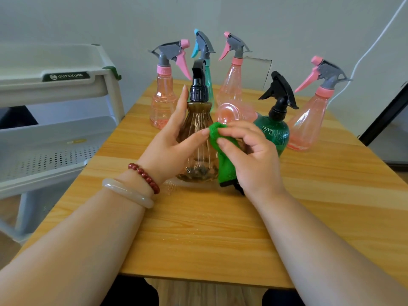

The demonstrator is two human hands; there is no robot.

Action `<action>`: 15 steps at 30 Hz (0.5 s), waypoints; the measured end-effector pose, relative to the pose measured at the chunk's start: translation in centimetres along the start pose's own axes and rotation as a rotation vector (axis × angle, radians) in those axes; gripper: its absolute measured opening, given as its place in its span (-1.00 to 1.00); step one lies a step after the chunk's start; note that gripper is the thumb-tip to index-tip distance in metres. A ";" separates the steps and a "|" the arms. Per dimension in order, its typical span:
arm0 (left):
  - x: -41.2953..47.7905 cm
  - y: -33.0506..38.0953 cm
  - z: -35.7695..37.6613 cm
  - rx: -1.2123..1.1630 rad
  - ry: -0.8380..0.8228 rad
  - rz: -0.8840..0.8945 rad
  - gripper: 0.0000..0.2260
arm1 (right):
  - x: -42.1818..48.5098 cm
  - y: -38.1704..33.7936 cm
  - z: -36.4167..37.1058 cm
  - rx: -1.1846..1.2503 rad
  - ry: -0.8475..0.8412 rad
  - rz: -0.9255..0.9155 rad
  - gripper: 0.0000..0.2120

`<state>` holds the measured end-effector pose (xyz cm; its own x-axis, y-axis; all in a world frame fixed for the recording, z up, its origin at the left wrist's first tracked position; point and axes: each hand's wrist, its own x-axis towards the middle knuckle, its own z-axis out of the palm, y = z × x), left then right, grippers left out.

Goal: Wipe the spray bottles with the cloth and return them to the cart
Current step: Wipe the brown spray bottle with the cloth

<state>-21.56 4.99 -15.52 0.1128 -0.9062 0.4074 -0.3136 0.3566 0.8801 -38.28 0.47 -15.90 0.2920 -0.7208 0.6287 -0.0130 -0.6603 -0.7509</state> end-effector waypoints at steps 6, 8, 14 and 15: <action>-0.4 0.5 1.3 -0.150 0.002 -0.027 -0.37 | 0.7 -0.4 0.3 0.003 0.072 -0.043 -0.79; -0.2 0.5 1.2 -0.189 0.090 -0.062 -0.43 | -0.1 -0.6 -0.1 -0.030 0.004 -0.057 -0.76; -0.3 1.3 1.5 -0.182 0.130 -0.072 -0.48 | 0.4 -0.2 0.6 -0.055 0.068 -0.035 -0.76; -0.4 1.4 1.7 -0.179 0.126 -0.064 -0.47 | 0.8 -0.1 0.7 -0.016 0.088 0.029 -0.76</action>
<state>-23.66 5.46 -14.84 0.2479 -0.8967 0.3668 -0.1306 0.3442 0.9298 -37.35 0.14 -15.44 0.2061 -0.7548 0.6228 -0.0357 -0.6418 -0.7660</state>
